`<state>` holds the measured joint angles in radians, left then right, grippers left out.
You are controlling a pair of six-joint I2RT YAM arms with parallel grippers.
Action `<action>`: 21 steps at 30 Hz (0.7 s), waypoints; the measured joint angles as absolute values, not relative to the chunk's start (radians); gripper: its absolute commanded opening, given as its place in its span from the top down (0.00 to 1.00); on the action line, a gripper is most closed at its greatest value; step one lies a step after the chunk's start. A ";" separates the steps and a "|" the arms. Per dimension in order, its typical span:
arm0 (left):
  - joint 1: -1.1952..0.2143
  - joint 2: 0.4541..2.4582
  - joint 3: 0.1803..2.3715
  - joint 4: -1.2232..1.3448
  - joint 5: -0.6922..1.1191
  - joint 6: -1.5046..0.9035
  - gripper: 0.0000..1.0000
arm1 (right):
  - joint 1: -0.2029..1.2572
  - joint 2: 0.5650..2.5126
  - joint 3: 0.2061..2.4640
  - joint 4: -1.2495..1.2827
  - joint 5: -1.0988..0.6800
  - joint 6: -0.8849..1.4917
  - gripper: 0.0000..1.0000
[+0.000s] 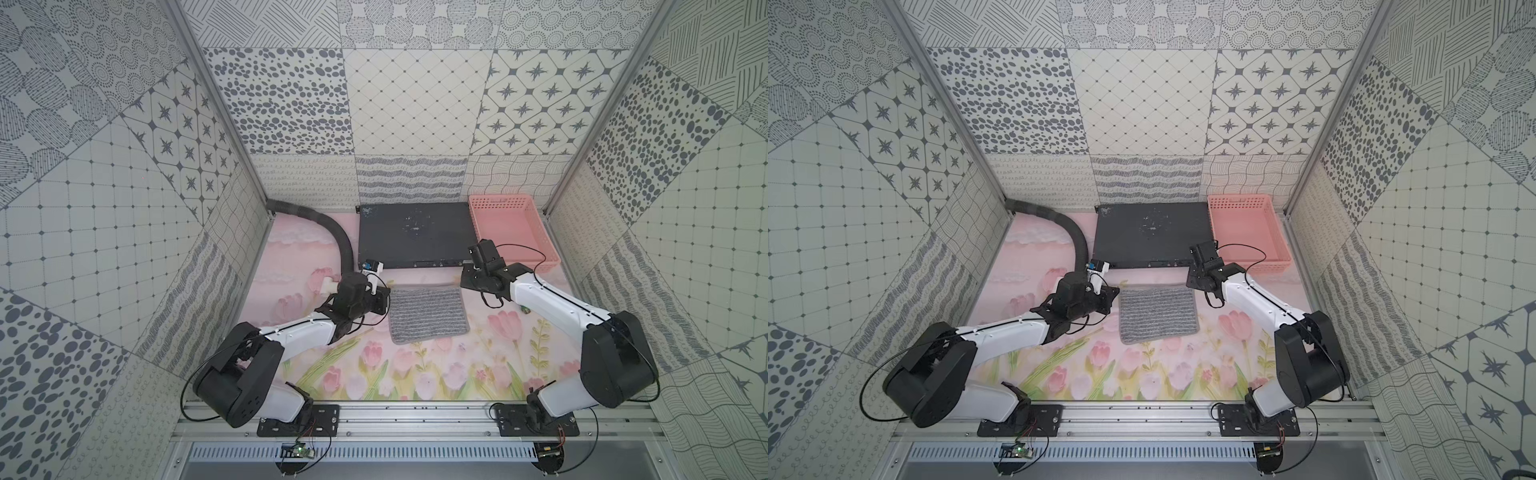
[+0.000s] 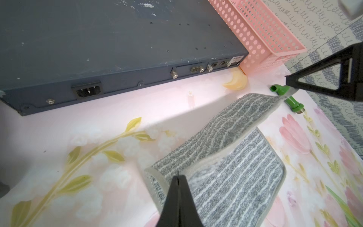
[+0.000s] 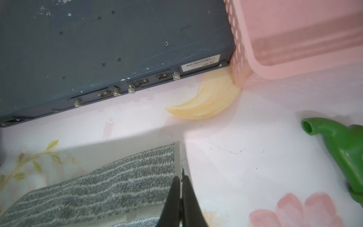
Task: Fold the square dishcloth
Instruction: Fold the cleaning item at the center of the board.
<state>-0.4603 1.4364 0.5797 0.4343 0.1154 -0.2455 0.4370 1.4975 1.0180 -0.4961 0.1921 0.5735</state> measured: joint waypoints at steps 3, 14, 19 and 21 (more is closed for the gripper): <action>-0.472 1.411 0.544 0.440 0.115 -0.250 1.00 | 0.439 1.470 0.984 -0.496 0.192 0.588 1.00; -0.546 1.334 0.455 0.445 0.106 -0.267 1.00 | 0.443 1.404 0.888 -0.496 0.191 0.625 1.00; -0.582 1.310 0.427 0.443 0.087 -0.271 1.00 | 0.445 1.390 0.855 -0.496 0.186 0.643 1.00; -0.590 1.300 0.417 0.437 0.081 -0.276 1.00 | 0.449 1.385 0.845 -0.497 0.183 0.647 1.00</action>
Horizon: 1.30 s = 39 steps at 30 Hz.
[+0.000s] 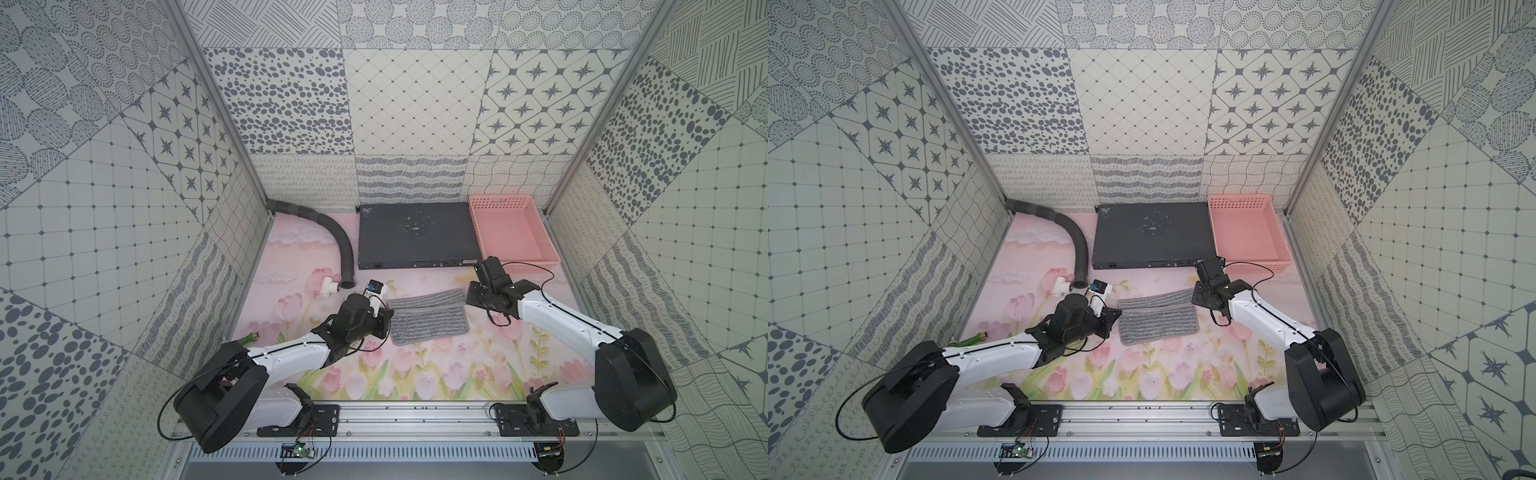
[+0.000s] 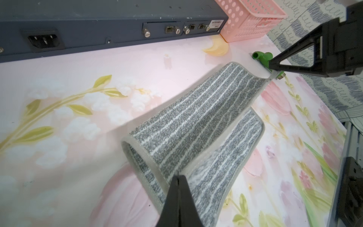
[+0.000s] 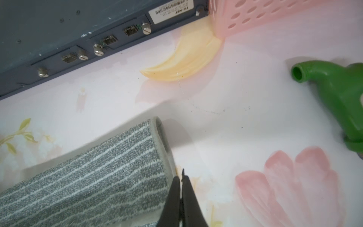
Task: Fold the square dishcloth
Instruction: Fold the cleaning item at the center of the board.
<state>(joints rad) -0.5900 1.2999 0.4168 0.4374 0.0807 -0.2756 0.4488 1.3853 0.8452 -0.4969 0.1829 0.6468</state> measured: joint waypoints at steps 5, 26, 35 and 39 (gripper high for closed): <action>-0.606 1.275 0.396 0.424 0.068 -0.286 1.00 | 0.460 1.372 0.831 -0.497 0.179 0.653 1.00; -0.634 1.230 0.327 0.406 0.056 -0.342 1.00 | 0.471 1.360 0.776 -0.496 0.172 0.688 1.00; -0.654 1.254 0.317 0.409 0.058 -0.369 1.00 | 0.479 1.360 0.770 -0.496 0.173 0.700 1.00; -0.657 1.253 0.316 0.408 0.060 -0.375 1.00 | 0.479 1.360 0.758 -0.496 0.175 0.703 1.00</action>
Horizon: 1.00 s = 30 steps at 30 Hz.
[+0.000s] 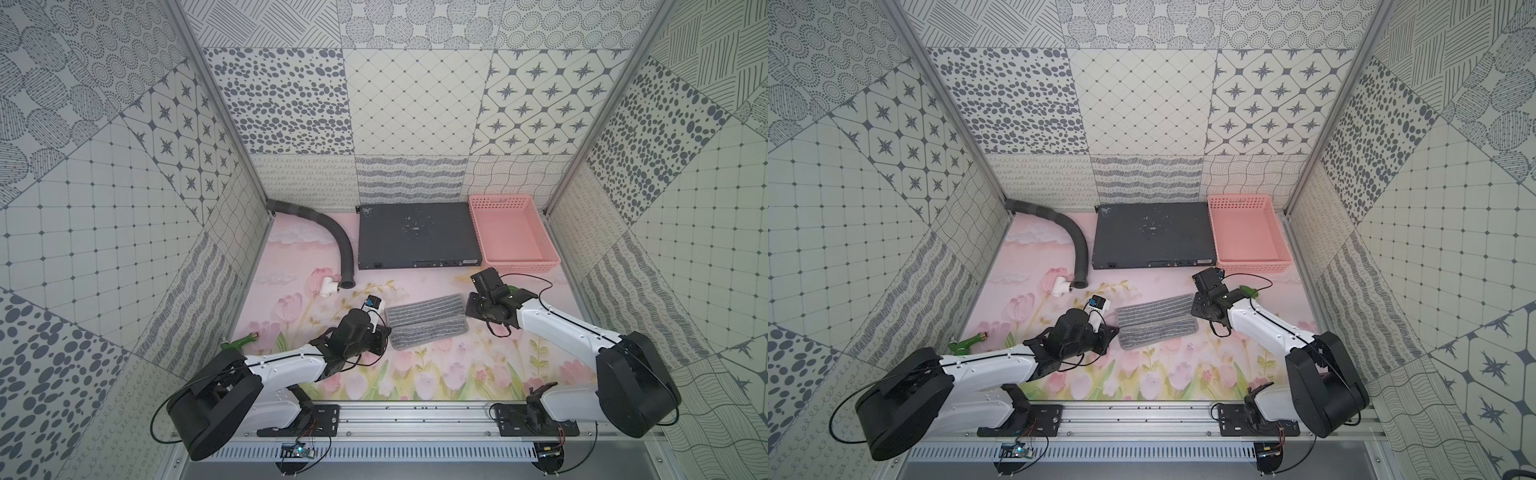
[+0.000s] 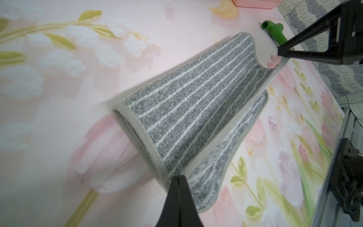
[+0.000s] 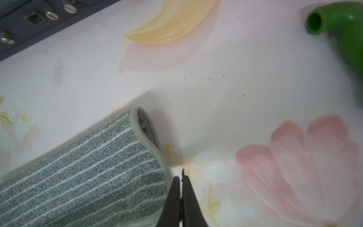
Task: Fold the square dishcloth
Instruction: Fold the cleaning item at the center of the board.
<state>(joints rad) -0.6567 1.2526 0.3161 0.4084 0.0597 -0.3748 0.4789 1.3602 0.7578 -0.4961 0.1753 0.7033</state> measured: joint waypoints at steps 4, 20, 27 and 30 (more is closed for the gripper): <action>-0.659 1.240 0.314 0.408 0.061 -0.380 1.00 | 0.483 1.360 0.748 -0.496 0.176 0.705 1.00; -0.664 1.206 0.300 0.400 0.063 -0.398 1.00 | 0.484 1.330 0.723 -0.496 0.176 0.712 1.00; -0.669 1.213 0.281 0.408 0.073 -0.418 1.00 | 0.493 1.330 0.713 -0.496 0.176 0.726 1.00; -0.672 1.222 0.272 0.413 0.080 -0.425 0.97 | 0.499 1.330 0.710 -0.496 0.176 0.727 1.00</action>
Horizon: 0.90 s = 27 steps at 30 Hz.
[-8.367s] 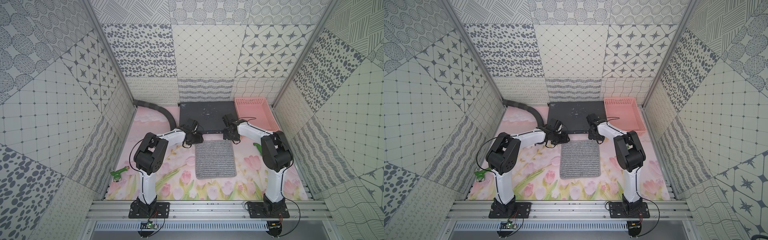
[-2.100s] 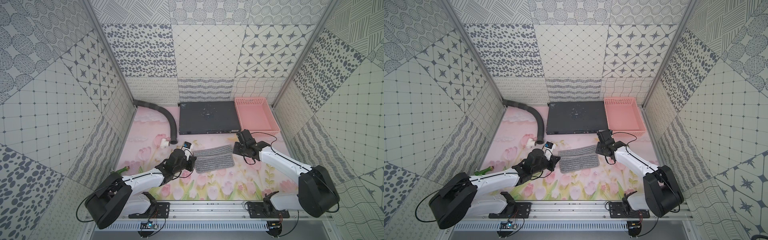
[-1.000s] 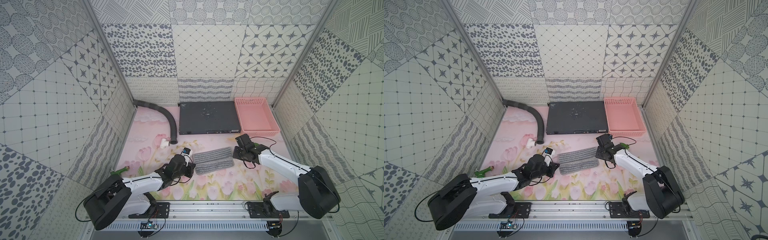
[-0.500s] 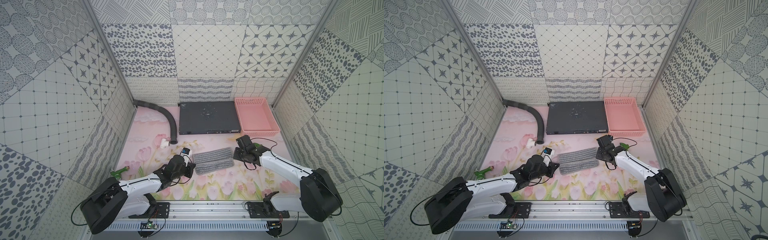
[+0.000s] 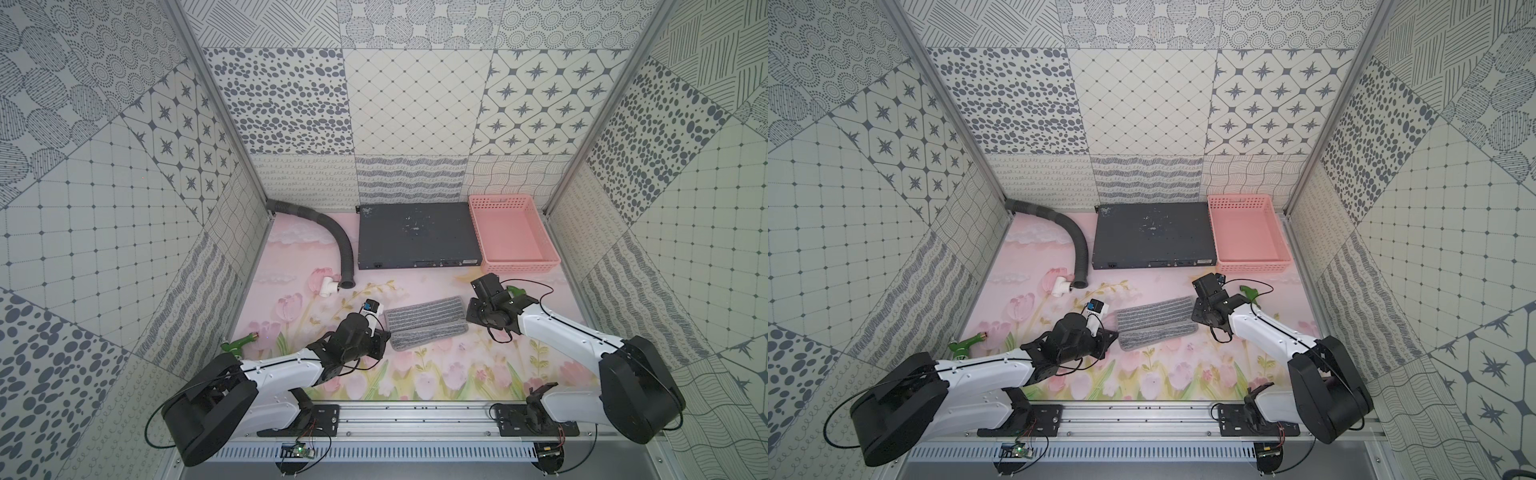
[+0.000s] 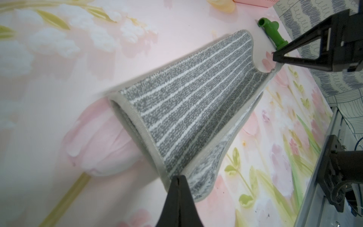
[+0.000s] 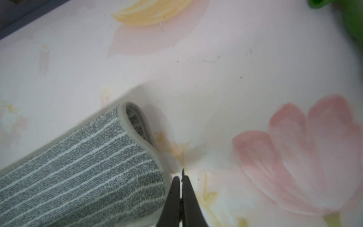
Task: Fold the square dishcloth
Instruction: Fold the cleaning item at the center of the board.
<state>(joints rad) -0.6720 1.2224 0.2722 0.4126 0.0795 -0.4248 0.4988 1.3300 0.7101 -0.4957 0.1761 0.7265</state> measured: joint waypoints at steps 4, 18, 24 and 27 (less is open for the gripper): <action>-0.675 1.242 0.264 0.424 0.088 -0.439 0.84 | 0.504 1.338 0.709 -0.496 0.181 0.730 1.00; -0.676 1.227 0.252 0.416 0.108 -0.494 0.60 | 0.505 1.356 0.704 -0.496 0.194 0.744 0.78; -0.676 1.151 0.256 0.370 0.106 -0.522 0.59 | 0.505 1.355 0.704 -0.496 0.196 0.749 0.63; -0.676 1.102 0.279 0.322 0.102 -0.536 0.58 | 0.508 1.354 0.704 -0.496 0.196 0.751 0.61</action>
